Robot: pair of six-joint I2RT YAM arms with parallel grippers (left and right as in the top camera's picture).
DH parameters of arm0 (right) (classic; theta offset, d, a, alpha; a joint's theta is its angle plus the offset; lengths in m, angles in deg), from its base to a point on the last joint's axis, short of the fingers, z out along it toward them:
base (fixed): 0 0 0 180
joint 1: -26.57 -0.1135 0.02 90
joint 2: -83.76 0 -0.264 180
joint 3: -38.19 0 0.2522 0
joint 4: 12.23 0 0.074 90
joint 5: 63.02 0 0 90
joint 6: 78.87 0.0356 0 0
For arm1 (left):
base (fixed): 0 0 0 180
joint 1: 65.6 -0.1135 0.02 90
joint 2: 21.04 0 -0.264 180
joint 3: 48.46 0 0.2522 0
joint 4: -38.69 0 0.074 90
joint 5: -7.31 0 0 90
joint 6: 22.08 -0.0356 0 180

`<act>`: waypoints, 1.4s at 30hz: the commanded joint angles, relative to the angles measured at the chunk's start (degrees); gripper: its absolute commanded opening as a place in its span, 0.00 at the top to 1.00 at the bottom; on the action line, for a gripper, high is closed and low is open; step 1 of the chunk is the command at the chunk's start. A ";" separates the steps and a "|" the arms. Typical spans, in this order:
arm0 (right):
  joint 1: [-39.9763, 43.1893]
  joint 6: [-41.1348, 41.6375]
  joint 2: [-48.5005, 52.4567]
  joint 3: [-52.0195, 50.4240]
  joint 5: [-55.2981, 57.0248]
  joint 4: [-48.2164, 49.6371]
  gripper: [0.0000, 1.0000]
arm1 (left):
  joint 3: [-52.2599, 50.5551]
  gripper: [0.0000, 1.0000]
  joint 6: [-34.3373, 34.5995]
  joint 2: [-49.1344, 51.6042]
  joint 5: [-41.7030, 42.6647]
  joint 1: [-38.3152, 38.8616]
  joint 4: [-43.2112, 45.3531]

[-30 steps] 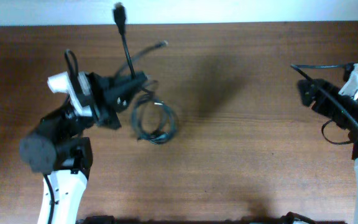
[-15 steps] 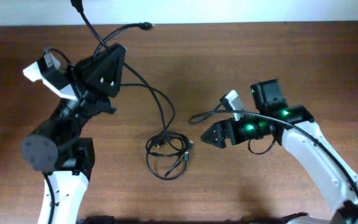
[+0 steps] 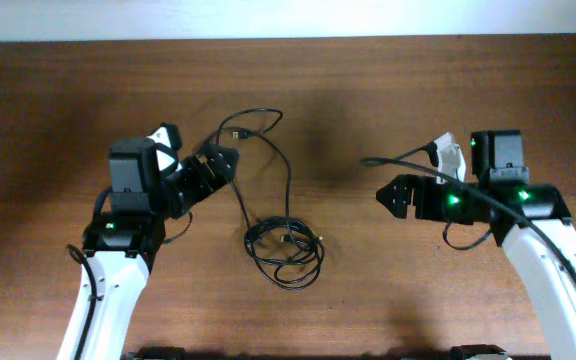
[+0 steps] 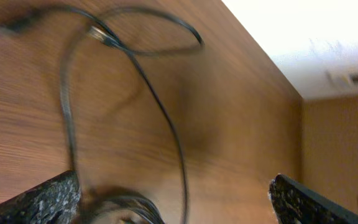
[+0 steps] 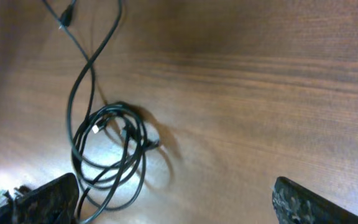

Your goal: Untangle cables

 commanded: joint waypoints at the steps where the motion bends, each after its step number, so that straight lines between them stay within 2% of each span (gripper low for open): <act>1: 0.17 0.26 -6.43 -0.17 0.33 -2.93 0.02 | 0.26 0.01 -1.31 0.39 7.08 3.72 -3.45; 5: 0.17 0.26 -16.50 -0.17 0.33 -9.70 0.01 | 0.26 0.01 -1.31 0.39 6.58 10.16 -10.29; 10: 0.15 0.24 -22.01 -0.17 0.50 -15.87 0.02 | 0.26 0.01 -1.22 0.39 2.54 14.45 -14.62; 14: 0.07 0.26 -22.14 -0.20 0.48 -18.21 0.01 | 0.24 0.01 8.24 0.39 -4.68 18.56 -23.02; 16: 0.07 0.26 -22.14 -0.20 0.48 -18.23 0.01 | -0.57 0.01 13.31 0.39 -7.56 20.76 -23.28; 18: 0.07 0.26 -22.14 -0.20 0.48 -18.97 0.01 | -3.56 0.01 24.52 0.39 -11.82 22.01 -23.41; 21: 0.07 0.24 -22.14 -0.20 0.50 -19.69 0.01 | -9.88 0.01 36.00 0.39 -13.27 22.01 -22.08; 26: 0.07 0.26 -22.14 -0.20 0.48 -20.81 0.02 | -17.44 0.01 37.35 0.39 -14.43 22.03 -9.97; 28: 0.07 0.26 -22.14 -0.20 0.48 -21.44 0.02 | -18.29 0.16 37.33 0.39 -14.43 22.03 -9.40; 31: 0.07 0.26 -21.92 -0.24 0.48 -21.40 0.02 | -19.23 0.59 37.29 0.39 -14.23 22.03 -9.42; 34: 0.07 0.26 -20.39 -0.24 0.02 -22.12 0.01 | -19.32 0.72 32.11 0.39 -13.99 22.03 -9.42; 37: 0.07 0.26 -17.75 -0.26 0.02 -22.97 0.01 | -19.32 0.97 28.83 0.39 -14.01 22.03 -9.38; 40: 0.07 0.24 -13.75 -0.26 -1.33 -25.11 0.02 | -19.30 1.00 16.83 0.39 -16.22 21.99 -8.35; 42: 0.07 0.24 -12.70 -0.26 -1.53 -25.97 0.02 | -19.30 1.00 15.32 0.39 -17.25 21.97 -8.28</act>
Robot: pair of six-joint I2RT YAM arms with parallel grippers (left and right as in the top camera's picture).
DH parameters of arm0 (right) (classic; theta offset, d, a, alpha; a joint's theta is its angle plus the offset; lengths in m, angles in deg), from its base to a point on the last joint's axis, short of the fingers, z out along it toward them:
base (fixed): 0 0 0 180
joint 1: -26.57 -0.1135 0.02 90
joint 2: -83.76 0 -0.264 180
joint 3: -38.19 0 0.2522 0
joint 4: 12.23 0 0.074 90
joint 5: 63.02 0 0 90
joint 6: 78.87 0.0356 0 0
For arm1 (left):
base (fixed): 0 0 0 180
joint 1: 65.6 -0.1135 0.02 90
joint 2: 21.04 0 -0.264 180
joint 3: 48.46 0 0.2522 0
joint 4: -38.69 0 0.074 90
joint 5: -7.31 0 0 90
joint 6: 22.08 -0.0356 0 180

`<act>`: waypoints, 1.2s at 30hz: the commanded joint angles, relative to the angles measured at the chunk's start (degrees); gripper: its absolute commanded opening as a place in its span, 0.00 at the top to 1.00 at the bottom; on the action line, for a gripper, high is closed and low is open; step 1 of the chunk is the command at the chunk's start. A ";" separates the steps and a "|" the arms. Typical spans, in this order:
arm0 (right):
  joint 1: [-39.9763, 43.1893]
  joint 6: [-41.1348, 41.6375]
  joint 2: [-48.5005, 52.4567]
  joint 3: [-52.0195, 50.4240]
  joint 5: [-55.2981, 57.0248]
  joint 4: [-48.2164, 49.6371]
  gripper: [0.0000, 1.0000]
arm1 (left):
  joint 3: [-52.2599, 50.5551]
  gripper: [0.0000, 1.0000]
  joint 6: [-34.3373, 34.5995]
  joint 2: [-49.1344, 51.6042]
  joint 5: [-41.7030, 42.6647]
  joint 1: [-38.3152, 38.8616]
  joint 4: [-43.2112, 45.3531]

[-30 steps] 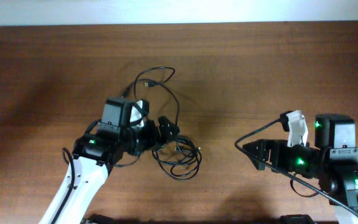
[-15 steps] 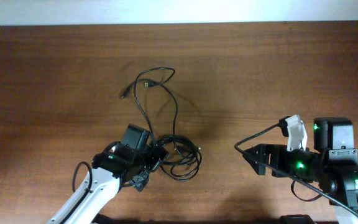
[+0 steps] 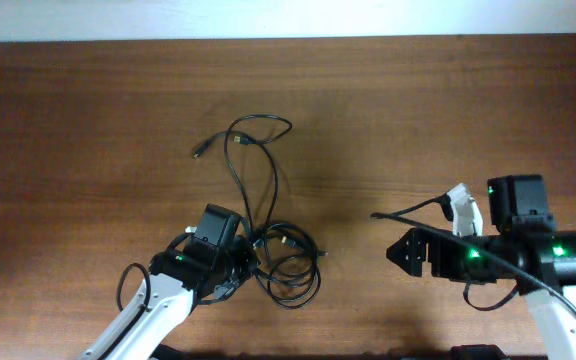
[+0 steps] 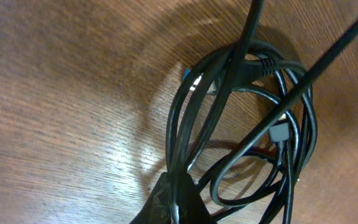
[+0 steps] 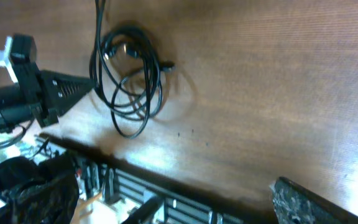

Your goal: Untangle cables

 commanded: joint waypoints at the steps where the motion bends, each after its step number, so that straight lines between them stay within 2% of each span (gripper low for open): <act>1: 0.07 0.28 1.11 -0.26 -1.77 -1.16 0.01 | -0.59 1.00 -7.02 0.02 -3.13 0.11 0.24; 5: 0.07 0.26 1.09 -0.31 -3.13 -5.25 0.01 | -0.59 1.00 -7.15 0.02 -4.66 0.11 0.55; 7: 0.07 0.28 1.09 -0.31 -3.15 -5.55 0.02 | -0.57 1.00 -13.25 0.00 -4.59 0.11 3.04; 9: 0.07 0.26 1.09 -0.31 -3.13 -5.38 0.01 | 1.42 1.00 -23.23 -0.13 -3.02 0.11 4.17; 11: 0.07 0.28 1.11 -0.31 -3.17 -4.37 0.02 | 5.35 1.00 -30.91 -0.98 1.75 0.11 3.80; 14: 0.07 0.28 1.11 -0.39 -7.10 -1.49 0.01 | 11.52 1.00 -37.16 -3.96 8.83 0.11 2.78; 19: 0.04 0.28 1.25 -3.63 -22.86 11.08 0.01 | 14.58 1.00 -37.09 -14.29 9.01 0.11 -1.16; 21: 0.00 1.27 2.12 -3.89 -24.30 14.21 0.02 | 14.58 1.00 -37.09 -17.79 8.98 0.11 -2.45; 23: -0.33 4.83 3.61 -3.89 -24.65 17.27 0.26 | 14.58 1.00 -37.09 -20.61 10.05 0.11 -3.10; 24: -1.68 7.41 4.70 -3.89 -25.11 19.80 0.34 | 14.58 1.00 -37.09 -21.57 11.61 0.11 -3.04; 27: -10.54 9.92 8.72 -3.89 -25.16 27.43 0.36 | 14.58 1.00 -37.09 -22.93 12.37 0.11 -2.93; 28: -14.49 9.94 10.82 -3.89 -24.15 30.12 0.36 | 14.58 1.00 -37.09 -22.93 12.35 0.11 -2.84; 30: -20.24 11.45 14.99 -3.89 -16.81 32.00 0.29 | 14.58 1.00 -37.09 -22.93 12.31 0.11 -2.86; 32: -23.96 18.36 19.26 -3.89 -6.82 32.06 0.28 | 14.58 1.00 -37.09 -22.93 12.13 0.11 -2.86; 35: -27.50 26.27 24.61 -3.89 -2.43 33.42 0.29 | 14.58 1.00 -37.09 -22.93 10.82 0.11 -3.10; 36: -28.30 27.52 25.77 -3.89 -2.45 34.47 0.34 | 14.58 1.00 -37.09 -22.93 10.84 0.11 -3.06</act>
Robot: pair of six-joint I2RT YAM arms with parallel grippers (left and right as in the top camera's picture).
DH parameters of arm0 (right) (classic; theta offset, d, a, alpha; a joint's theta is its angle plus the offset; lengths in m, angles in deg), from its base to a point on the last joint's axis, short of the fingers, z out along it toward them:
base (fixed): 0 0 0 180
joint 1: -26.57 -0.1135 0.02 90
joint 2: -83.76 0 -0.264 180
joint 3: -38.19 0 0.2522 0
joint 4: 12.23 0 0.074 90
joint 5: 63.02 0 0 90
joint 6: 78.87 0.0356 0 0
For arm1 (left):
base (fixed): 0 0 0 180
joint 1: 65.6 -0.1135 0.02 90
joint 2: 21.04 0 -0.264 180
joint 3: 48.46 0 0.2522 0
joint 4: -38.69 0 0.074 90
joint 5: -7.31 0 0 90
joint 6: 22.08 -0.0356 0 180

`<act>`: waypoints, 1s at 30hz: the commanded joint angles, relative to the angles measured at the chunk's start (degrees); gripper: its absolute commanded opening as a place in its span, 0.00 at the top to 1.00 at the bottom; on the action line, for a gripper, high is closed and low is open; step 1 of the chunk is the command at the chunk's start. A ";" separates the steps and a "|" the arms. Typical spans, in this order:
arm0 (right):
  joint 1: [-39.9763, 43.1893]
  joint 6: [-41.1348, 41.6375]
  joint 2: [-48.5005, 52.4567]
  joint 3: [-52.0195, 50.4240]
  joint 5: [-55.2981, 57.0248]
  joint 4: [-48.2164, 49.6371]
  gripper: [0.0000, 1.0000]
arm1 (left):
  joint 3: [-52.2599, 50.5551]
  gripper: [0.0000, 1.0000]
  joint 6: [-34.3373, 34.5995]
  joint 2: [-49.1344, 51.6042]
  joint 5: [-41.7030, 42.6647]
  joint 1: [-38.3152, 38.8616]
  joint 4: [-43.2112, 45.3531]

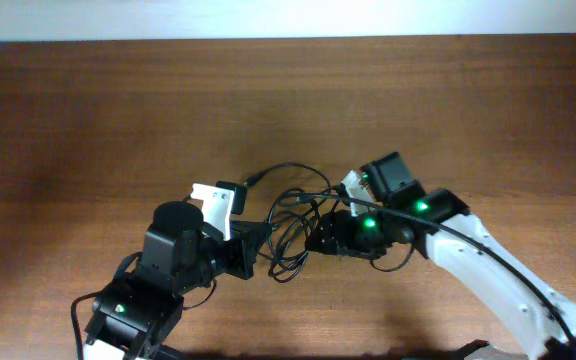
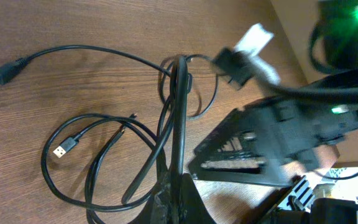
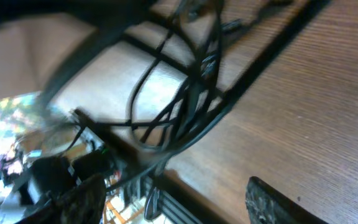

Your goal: Untangle cables

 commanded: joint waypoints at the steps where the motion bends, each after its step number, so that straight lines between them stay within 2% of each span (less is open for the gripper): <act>1: -2.91 6.05 3.39 -0.20 4.00 2.80 0.43 | 1.33 1.00 -0.92 -0.66 0.02 0.11 0.11; 2: -3.52 6.05 4.02 -0.20 4.02 3.80 0.49 | 1.33 1.00 -0.94 -0.66 0.02 0.11 0.11; 4: -4.00 7.45 4.96 -0.20 4.04 6.05 0.54 | 1.33 1.00 -0.63 -0.66 0.07 0.11 0.09; 6: -4.00 9.07 5.05 -0.20 4.02 8.33 0.70 | 1.33 1.00 -0.48 -0.66 0.02 0.11 -0.11; 7: -4.00 9.05 5.05 -0.20 3.98 8.70 0.96 | 1.33 1.00 -0.50 -0.66 -0.22 0.11 -0.70; 8: -4.00 9.03 5.05 -0.20 3.96 8.44 0.96 | 1.33 1.00 -0.50 -0.66 -1.36 0.11 -1.31; 10: -1.95 8.48 3.32 0.39 3.74 7.82 0.96 | 1.33 1.00 -0.48 -0.61 -9.64 0.11 -5.51; 12: 1.86 3.76 -0.61 2.49 -0.44 7.67 0.96 | 1.31 1.00 -0.46 -0.59 -16.44 0.11 -9.68; 15: 12.76 -6.91 -14.75 6.29 -13.44 7.91 0.96 | 1.20 1.00 0.39 0.15 -19.74 0.11 -11.26; 18: 24.74 -10.80 -25.24 6.73 -14.12 8.61 0.96 | 1.20 1.00 0.68 5.14 -23.87 0.11 -11.30; 20: 34.73 -10.75 -30.73 6.73 -14.32 10.99 0.96 | 1.20 1.00 6.36 11.21 -30.23 0.11 -12.90; 22: 45.66 -10.56 -34.75 6.73 -14.27 12.17 0.96 | 1.20 1.00 13.64 18.08 -41.20 0.04 -14.16; 24: 53.62 -10.58 -35.15 6.73 -14.27 10.84 0.96 | 1.20 1.00 20.28 20.85 -47.36 -2.16 -13.07; 27: 51.45 -10.62 -31.82 6.73 -14.25 9.90 0.96 | 1.22 1.00 20.74 20.90 -37.46 -4.57 -6.71; 28: 51.32 -10.84 -30.69 6.73 -14.23 9.90 0.96 | 1.22 0.97 20.76 20.92 -34.80 -4.57 -5.68; 29: 51.34 -11.15 -29.92 6.73 -14.10 9.90 0.96 | 1.22 0.85 20.76 20.92 -33.97 -4.57 -5.64; 30: 51.56 -14.95 -27.91 6.73 -12.66 9.84 0.96 | 1.22 0.46 20.76 20.92 -33.99 -4.57 -6.38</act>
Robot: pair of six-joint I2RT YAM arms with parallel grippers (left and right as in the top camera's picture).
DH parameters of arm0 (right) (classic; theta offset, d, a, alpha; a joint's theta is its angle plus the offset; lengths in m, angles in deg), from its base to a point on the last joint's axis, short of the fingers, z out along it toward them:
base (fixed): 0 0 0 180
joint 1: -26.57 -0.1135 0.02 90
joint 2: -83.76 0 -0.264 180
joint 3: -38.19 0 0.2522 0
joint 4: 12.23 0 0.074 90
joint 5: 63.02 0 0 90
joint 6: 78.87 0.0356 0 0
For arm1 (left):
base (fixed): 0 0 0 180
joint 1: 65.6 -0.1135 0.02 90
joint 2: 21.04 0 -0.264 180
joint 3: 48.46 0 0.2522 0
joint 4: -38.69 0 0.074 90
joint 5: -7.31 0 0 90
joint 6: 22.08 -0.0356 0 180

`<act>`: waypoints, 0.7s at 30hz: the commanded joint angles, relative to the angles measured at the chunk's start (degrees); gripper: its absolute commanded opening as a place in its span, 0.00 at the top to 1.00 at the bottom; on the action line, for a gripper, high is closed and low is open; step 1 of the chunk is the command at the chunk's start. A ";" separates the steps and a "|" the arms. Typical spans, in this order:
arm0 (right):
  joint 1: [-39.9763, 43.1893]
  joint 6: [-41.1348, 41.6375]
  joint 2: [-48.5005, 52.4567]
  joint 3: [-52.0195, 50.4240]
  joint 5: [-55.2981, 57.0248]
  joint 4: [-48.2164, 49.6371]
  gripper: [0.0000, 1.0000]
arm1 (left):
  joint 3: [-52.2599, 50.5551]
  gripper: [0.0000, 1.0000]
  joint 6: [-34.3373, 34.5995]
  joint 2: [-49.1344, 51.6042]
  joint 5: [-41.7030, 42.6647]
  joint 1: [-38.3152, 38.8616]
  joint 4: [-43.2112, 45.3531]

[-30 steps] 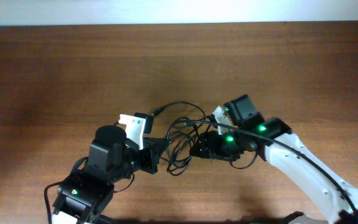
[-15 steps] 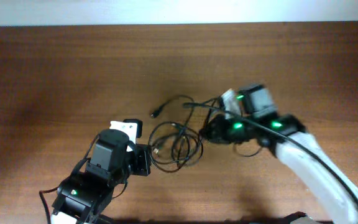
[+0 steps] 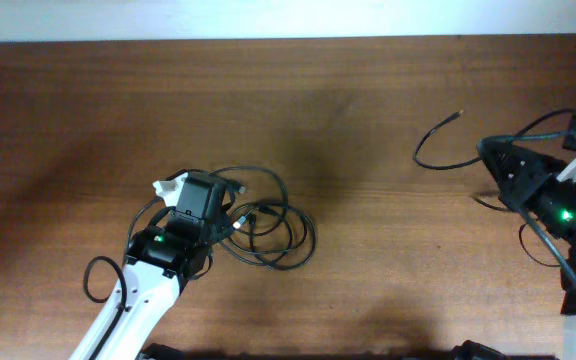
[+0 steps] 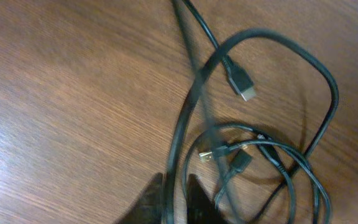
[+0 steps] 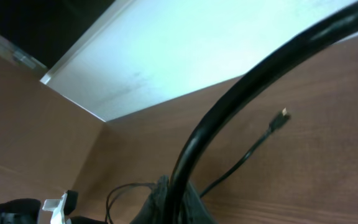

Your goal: Untangle cables

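Observation:
A loose coil of black cables (image 3: 273, 228) lies left of the table's middle. My left gripper (image 3: 228, 220) sits at its left side, shut on one strand (image 4: 180, 140). The left wrist view shows that gripper (image 4: 176, 194) pinching the strand, with plugs (image 4: 243, 89) lying among the loops. At the far right my right gripper (image 3: 490, 160) is shut on a separate black cable (image 3: 426, 143), whose free end (image 3: 458, 117) lies apart from the coil. In the right wrist view the gripper (image 5: 176, 200) clamps this thick cable (image 5: 229, 106), and the small plug (image 5: 283, 113) rests on the wood.
The brown wooden table (image 3: 368, 290) ends at a white wall (image 3: 288, 18) along the back. My left arm's own wiring loop (image 3: 93, 280) hangs at the lower left.
My right gripper has gone from the tangle at the middle to the far right, shut on one cable now apart from the coil. My left gripper has shifted left, still holding the coil.
Both grippers were open, the left by the cable's upper loop, the right at the right. Then the left was shut on the coil's left side. Then both met in the spread tangle. Now one cable lies at the right, apart from the coil.

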 commanded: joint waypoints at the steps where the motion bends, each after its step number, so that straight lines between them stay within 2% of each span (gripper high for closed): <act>1: -0.20 -5.20 2.43 0.85 4.22 0.15 0.96 | 0.48 0.24 0.81 0.26 2.69 -0.20 -0.94; 2: -0.20 -5.46 3.23 0.85 14.88 0.17 0.96 | 0.48 0.01 0.81 0.26 2.69 -0.20 -1.64; 5: 2.56 -5.57 4.61 0.87 39.41 4.79 0.96 | 0.48 0.01 0.81 0.26 2.67 -0.20 -1.75; 7: 7.45 -5.60 7.02 0.85 46.71 11.67 0.96 | 0.48 0.01 0.81 0.26 2.67 -0.20 -1.75; 10: 12.00 -5.62 20.15 0.85 68.59 21.42 0.96 | 0.48 0.01 0.81 0.26 2.67 -0.20 -1.75; 14: 16.74 -7.26 37.46 0.85 71.45 20.20 0.96 | 0.48 0.01 0.81 0.26 2.67 -0.20 -1.75; 16: 17.07 -7.26 41.31 0.85 68.67 21.29 0.94 | 0.48 0.01 0.81 0.26 2.67 -0.20 -1.75; 18: 17.07 -7.26 41.05 0.87 67.80 22.56 0.44 | 0.48 0.01 0.81 0.26 2.67 -0.20 -1.75; 19: 17.07 -7.28 40.52 0.87 65.68 21.68 0.31 | 0.48 0.01 0.81 0.26 2.67 -0.20 -1.75; 20: 17.05 -7.28 39.67 0.87 55.34 18.12 0.19 | 0.48 0.01 0.81 0.26 2.67 -0.20 -1.75; 21: 17.00 -6.86 39.10 0.87 45.79 14.43 0.01 | 0.48 0.01 0.81 0.26 2.67 -0.20 -1.75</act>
